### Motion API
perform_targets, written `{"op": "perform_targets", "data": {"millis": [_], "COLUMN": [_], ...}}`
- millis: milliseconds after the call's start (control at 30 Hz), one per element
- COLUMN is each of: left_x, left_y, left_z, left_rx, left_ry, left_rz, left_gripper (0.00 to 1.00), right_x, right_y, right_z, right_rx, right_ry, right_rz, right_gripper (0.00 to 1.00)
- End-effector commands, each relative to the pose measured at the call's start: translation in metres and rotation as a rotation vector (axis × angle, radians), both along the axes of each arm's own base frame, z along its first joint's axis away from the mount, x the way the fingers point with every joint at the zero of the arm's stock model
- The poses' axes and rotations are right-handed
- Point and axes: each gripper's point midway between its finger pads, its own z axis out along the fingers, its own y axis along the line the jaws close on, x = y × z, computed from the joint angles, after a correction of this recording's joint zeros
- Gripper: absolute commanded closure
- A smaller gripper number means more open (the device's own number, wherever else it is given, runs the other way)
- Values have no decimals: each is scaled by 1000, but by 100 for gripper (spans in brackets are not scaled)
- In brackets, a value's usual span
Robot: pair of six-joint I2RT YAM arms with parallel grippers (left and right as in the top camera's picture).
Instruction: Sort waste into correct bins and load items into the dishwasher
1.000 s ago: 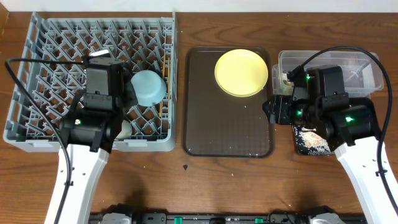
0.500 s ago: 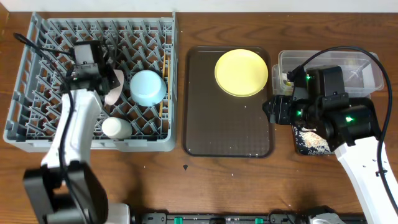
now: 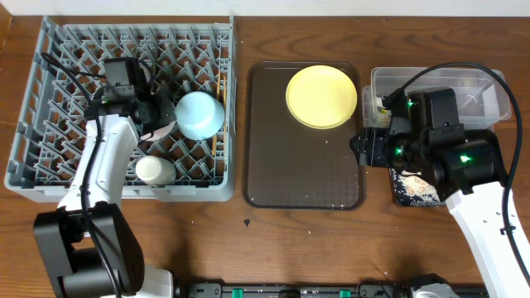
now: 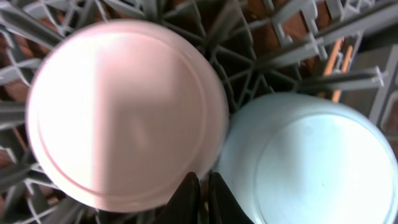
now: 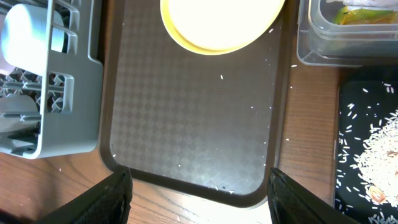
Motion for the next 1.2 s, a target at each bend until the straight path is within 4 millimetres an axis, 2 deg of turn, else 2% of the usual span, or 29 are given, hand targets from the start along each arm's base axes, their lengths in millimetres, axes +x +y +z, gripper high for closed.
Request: {"op": "perform_targets", "data": {"millis": [0,100,133,167,233,300,433,567,700,867,900,1100,1167], "left_x": [-3,-6,-7,-7,-7,-10,-22,-30,-28,-5,2,17,22], "left_y": [-5,-6,-6,-6,-10,-19,-55,-115,-164,-229,-250,-297,-312], "left_z": [7,9,14,21,41,63,98,110,96,64,50,-6,-18], "left_rx": [-13,-15,-14,-13,-11,-5,-3,-19,-40,-148,-191,-263,-304], "left_ry": [-8,4,-2,-14,-57,-105,-189,-229,-218,-223,-221,-185,-188], "left_rz": [-29,-28,-28,-29,-40,-61,-154,-312,-424,-487,-514,-548,-547], "left_gripper": [91,91,87,84,83,76,69,57,42,38,39,38,38], "right_x": [1,1,1,1,0,-1,-1,1,1,1,1,0,0], "right_y": [-2,-2,-2,-2,-2,-2,-2,-2,-2,-2,-2,-2,-2], "right_z": [-1,-1,-1,-1,-2,-2,-2,-1,-1,-1,-1,-2,-2], "right_rx": [7,7,7,7,6,5,5,7,8,7,8,9,9], "right_ry": [9,9,10,12,16,18,19,9,8,9,9,18,18], "right_rz": [-15,-15,-15,-15,-15,-15,-15,-15,-15,-15,-16,-22,-22], "right_gripper": [33,33,33,33,33,33,33,33,33,32,32,32,32]}}
